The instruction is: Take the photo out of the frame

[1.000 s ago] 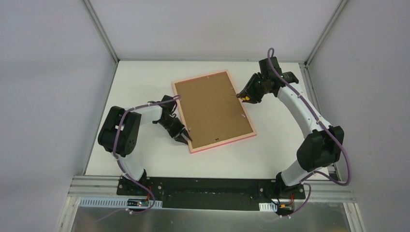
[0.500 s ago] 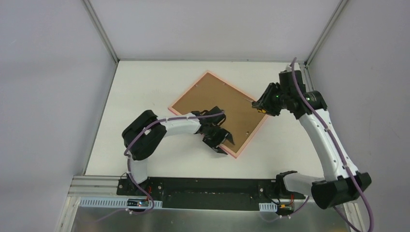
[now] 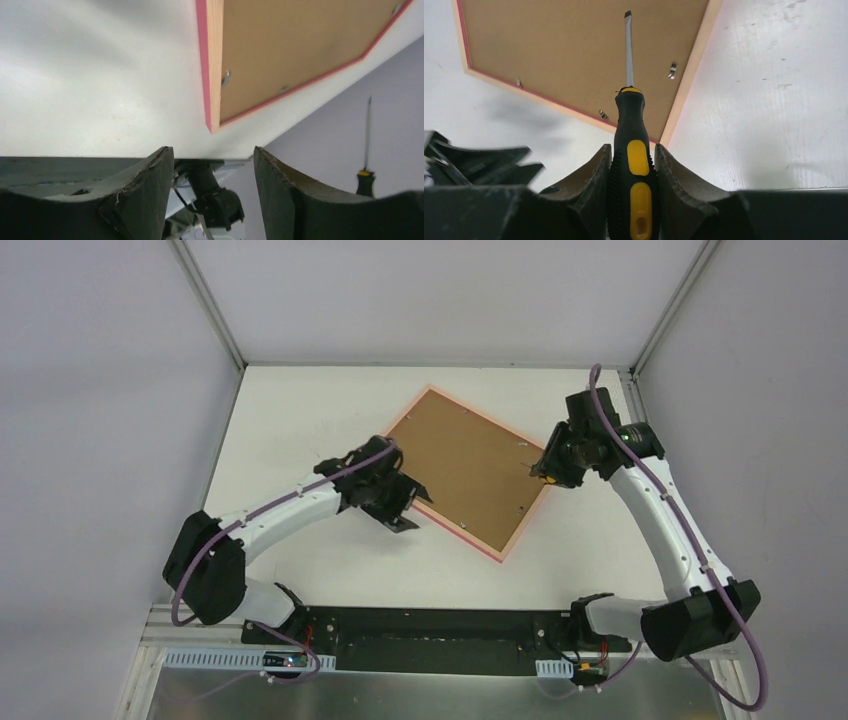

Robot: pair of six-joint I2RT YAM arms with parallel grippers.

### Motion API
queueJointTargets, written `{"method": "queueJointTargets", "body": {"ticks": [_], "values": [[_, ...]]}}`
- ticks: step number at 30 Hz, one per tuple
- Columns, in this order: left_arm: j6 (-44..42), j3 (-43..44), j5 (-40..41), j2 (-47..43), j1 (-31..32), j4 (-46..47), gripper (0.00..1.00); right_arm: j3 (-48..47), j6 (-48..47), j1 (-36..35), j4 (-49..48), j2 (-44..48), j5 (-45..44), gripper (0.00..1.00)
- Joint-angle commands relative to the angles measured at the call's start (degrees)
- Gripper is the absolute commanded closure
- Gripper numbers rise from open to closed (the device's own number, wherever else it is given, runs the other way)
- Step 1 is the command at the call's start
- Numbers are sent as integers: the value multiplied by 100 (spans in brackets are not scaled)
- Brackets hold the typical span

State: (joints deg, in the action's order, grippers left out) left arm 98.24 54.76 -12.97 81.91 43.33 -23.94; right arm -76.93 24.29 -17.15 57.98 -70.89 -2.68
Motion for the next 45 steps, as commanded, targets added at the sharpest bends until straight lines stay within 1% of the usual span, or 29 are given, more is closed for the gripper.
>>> {"method": "queueJointTargets", "body": {"ticks": [1,3,5,7,9,12,16,18,21,24,26,27,32,35,37,39,42,45], "values": [[-1958,599,885,-187,-1063,-1853,40,-427,-386,-373,-158,-458,887,100],[-2803,931,867,27,-1714,-2139,39,-605,-367,-611,-33,-713,1029,100],[-3300,1070,571,322,-2314,-2175,37,-716,-175,-790,-84,-954,1275,100],[-3623,1239,170,718,-2853,-2172,36,-818,73,-964,-172,-1181,1437,100],[-3981,1531,-97,1186,-3209,-2168,34,-1033,273,-1186,-192,-1432,1422,100],[-4314,2057,-274,1876,-3462,-2145,30,-1375,571,-1459,-249,-1792,1473,100],[-4477,2566,-598,2620,-3529,-2015,29,-1658,903,-1737,-305,-2194,1548,100],[-4532,2593,-607,2719,-3528,-1939,29,-1657,1117,-1842,-442,-2323,1589,100],[-4508,2340,-555,2685,-3537,-1821,31,-1627,1442,-1986,-664,-2452,1651,100],[-4278,1929,-512,2585,-3542,-1638,39,-1779,1640,-2112,-769,-2652,1811,100],[-4123,1711,-458,2572,-3549,-1482,44,-1984,1590,-2174,-641,-2808,1784,100],[-4077,1645,-431,2594,-3546,-1416,44,-2095,1571,-2178,-572,-2894,1772,100],[-4083,1592,-494,2659,-3545,-1115,38,-2260,1440,-2182,-542,-3070,1961,100],[-4068,1351,-499,2157,-3546,-1038,37,-2142,1372,-2184,-649,-3060,2128,100],[-4040,1167,-483,1814,-3550,-946,33,-2100,1304,-2144,-688,-3053,2229,100],[-3988,1148,-481,1681,-3560,-859,31,-2123,1280,-2083,-737,-3053,2270,100],[-3916,1459,-604,1965,-3560,-806,29,-2135,1454,-1951,-894,-3070,2406,100],[-3862,1835,-653,2298,-3560,-805,29,-2030,1931,-1754,-1145,-3115,2715,100]]}}
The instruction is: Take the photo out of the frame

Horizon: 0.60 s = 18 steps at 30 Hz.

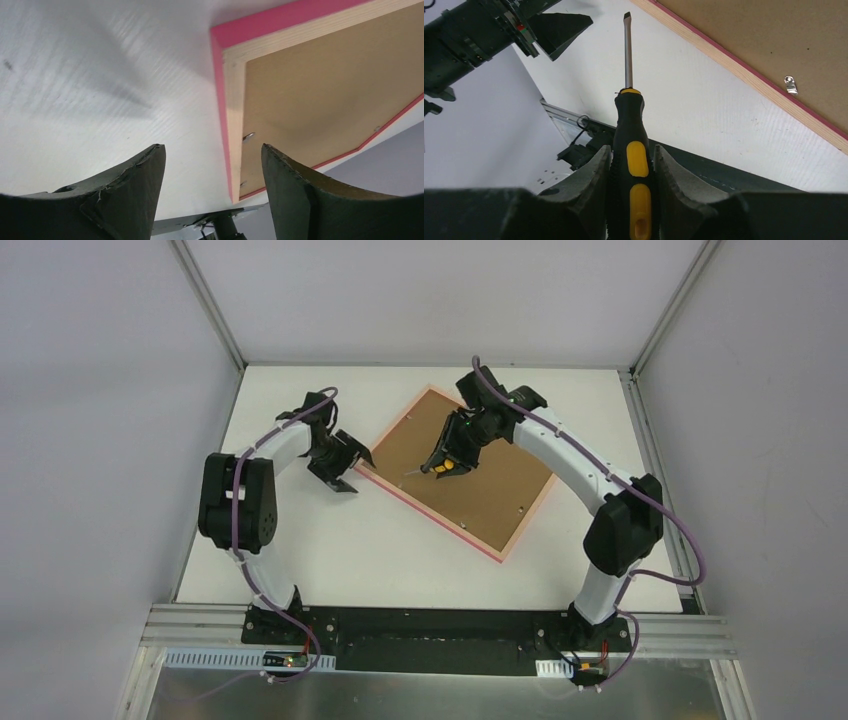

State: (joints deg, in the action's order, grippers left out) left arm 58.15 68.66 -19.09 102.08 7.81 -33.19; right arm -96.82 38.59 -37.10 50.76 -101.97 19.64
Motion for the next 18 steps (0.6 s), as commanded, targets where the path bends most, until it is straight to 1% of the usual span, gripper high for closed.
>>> {"method": "queueJointTargets", "body": {"ticks": [1,5,9,13,15,18], "values": [[152,522,27,360,-8,127,29,-5,707,306,-489,-28,563,100],[256,630,46,656,-25,169,36,-25,1477,429,-614,-157,680,100],[299,566,164,796,-25,412,43,-20,1902,381,-630,-230,515,100],[293,517,173,898,-26,555,49,-7,2184,325,-448,-290,356,100],[330,407,204,888,-26,603,55,-19,2359,310,-344,-324,280,100],[381,132,181,822,-26,734,67,-210,2533,270,-49,-508,207,100]]}}
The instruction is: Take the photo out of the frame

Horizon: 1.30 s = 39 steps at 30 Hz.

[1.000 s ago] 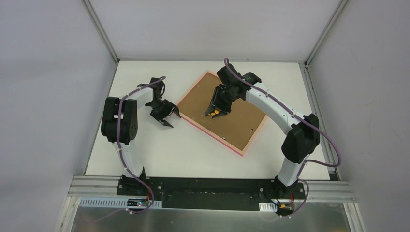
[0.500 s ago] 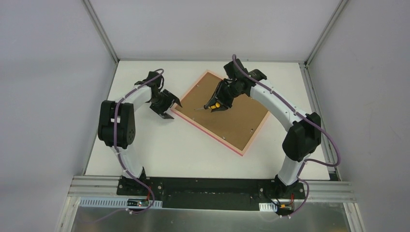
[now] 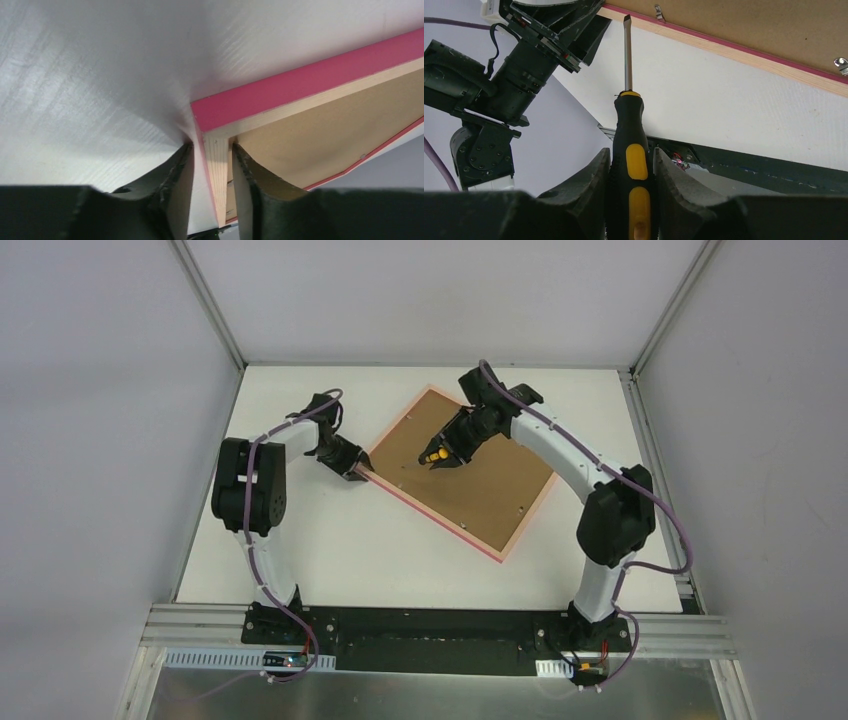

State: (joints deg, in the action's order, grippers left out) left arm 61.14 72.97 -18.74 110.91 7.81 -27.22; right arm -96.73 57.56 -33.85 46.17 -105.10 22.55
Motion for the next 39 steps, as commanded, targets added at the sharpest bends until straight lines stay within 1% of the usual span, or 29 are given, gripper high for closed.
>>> {"method": "queueJointTargets", "body": {"ticks": [1,5,7,9,11,13,14,17,19,25,28,33,39], "values": [[98,-419,125,-87,-26,185,70,-319,658,-79,540,-279,-79,100],[198,-894,-58,-253,-21,317,82,-636,690,-226,887,-543,-200,100],[278,-1142,-104,-453,6,392,85,-685,704,-318,906,-624,-160,100],[328,-1392,-108,-682,45,419,86,-783,696,-386,1126,-691,-268,100],[417,-1660,-82,-921,70,427,91,-830,719,-431,1306,-745,-239,100],[568,-1943,-37,-1159,95,448,99,-830,791,-496,1416,-751,-149,100],[648,-2091,-28,-1262,111,479,100,-849,803,-530,1474,-740,-87,100],[835,-2415,-73,-1422,194,660,100,-1154,788,-618,1956,-762,-216,100],[922,-2537,-69,-1470,226,737,100,-1351,797,-636,2286,-855,-68,100],[1082,-2653,-60,-1459,251,887,100,-2017,768,-821,3044,-1142,-212,100],[1113,-2699,-51,-1475,269,949,100,-2004,868,-848,3036,-1202,-219,100],[1198,-2865,-46,-1541,282,1065,100,-2290,1065,-890,2938,-1364,-517,100],[1211,-2987,-78,-1550,284,1139,100,-2379,1153,-903,2808,-1365,-607,100]]}}
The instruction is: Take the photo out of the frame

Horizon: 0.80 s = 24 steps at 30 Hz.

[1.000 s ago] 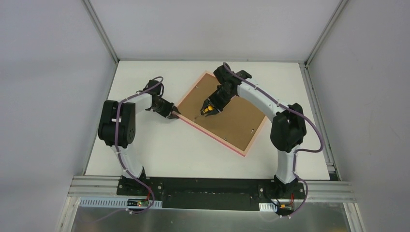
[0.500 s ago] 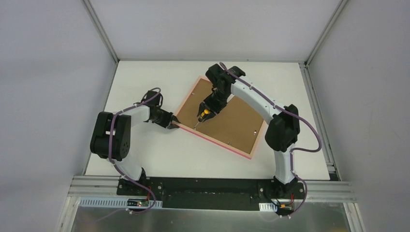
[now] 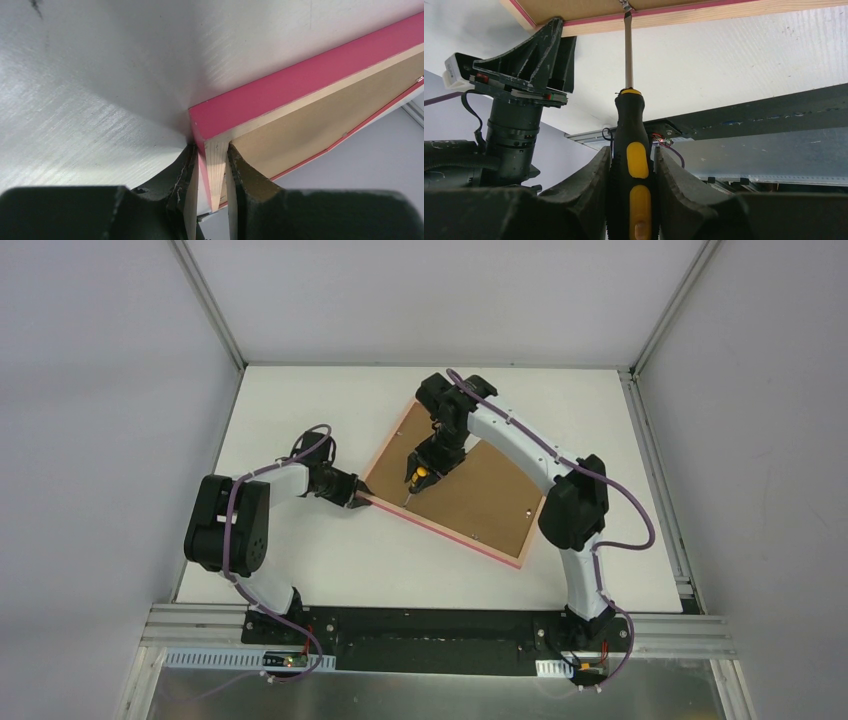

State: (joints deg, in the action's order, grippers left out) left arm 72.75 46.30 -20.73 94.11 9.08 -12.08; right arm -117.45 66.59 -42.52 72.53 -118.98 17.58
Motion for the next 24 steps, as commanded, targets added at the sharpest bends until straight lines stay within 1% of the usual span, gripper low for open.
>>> {"method": "queueJointTargets", "body": {"ticks": [1,6,9,14,24], "values": [[42,-330,134,126,156,-375,100,-315,259,-30,155,12,-144,100],[11,-313,125,161,155,-366,100,-416,284,-40,112,-148,-21,100],[-7,-318,124,162,156,-368,100,-580,285,-55,173,-212,-91,100],[2,-326,141,152,155,-378,100,-464,257,-76,222,-278,-17,100],[50,-350,234,146,156,-375,100,-620,-44,-118,1009,-352,-151,100]]}}
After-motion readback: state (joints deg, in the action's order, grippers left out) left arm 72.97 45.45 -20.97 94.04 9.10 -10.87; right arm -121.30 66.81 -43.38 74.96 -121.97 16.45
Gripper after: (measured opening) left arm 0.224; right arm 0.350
